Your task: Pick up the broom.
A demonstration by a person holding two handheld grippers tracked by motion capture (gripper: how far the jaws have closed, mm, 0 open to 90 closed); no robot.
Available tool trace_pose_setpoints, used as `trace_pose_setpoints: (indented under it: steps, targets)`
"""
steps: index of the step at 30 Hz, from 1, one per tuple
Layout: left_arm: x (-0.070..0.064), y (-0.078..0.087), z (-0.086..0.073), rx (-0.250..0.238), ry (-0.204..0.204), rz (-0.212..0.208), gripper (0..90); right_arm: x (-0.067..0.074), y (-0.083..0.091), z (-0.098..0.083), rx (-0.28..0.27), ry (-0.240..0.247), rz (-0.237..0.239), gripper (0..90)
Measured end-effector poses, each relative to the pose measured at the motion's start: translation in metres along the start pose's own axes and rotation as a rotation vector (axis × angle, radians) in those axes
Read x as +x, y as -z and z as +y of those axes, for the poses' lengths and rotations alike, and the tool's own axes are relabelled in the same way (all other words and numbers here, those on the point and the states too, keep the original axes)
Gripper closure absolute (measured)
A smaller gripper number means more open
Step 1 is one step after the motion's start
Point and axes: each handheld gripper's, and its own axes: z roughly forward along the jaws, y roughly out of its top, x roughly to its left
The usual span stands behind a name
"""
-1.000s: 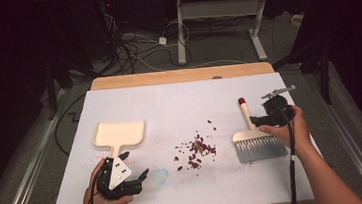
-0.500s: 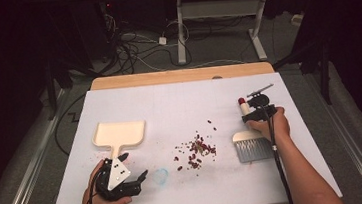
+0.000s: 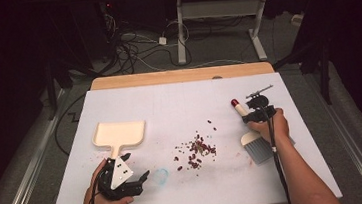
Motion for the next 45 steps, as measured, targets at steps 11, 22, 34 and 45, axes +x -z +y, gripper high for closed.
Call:
trace_pose_setpoints:
  steps: [11, 22, 34, 45]
  targets:
    - [0.001, 0.003, -0.003, 0.005, 0.015, 0.001, 19.8, -0.009, 0.042, -0.019, -0.246, -0.014, 0.086, 71.1]
    - [-0.001, 0.002, 0.005, -0.018, 0.044, -0.013, 20.6, 0.006, 0.097, -0.052, -0.517, 0.032, 0.122, 71.2]
    - [-0.039, 0.011, 0.07, -0.169, 0.086, -0.226, 27.3, 0.049, 0.145, -0.068, -0.677, 0.115, 0.154, 71.1]
    - [-0.112, -0.024, 0.15, -0.246, -0.024, -0.388, 28.3, 0.107, 0.162, -0.073, -0.772, 0.216, 0.197, 71.1]
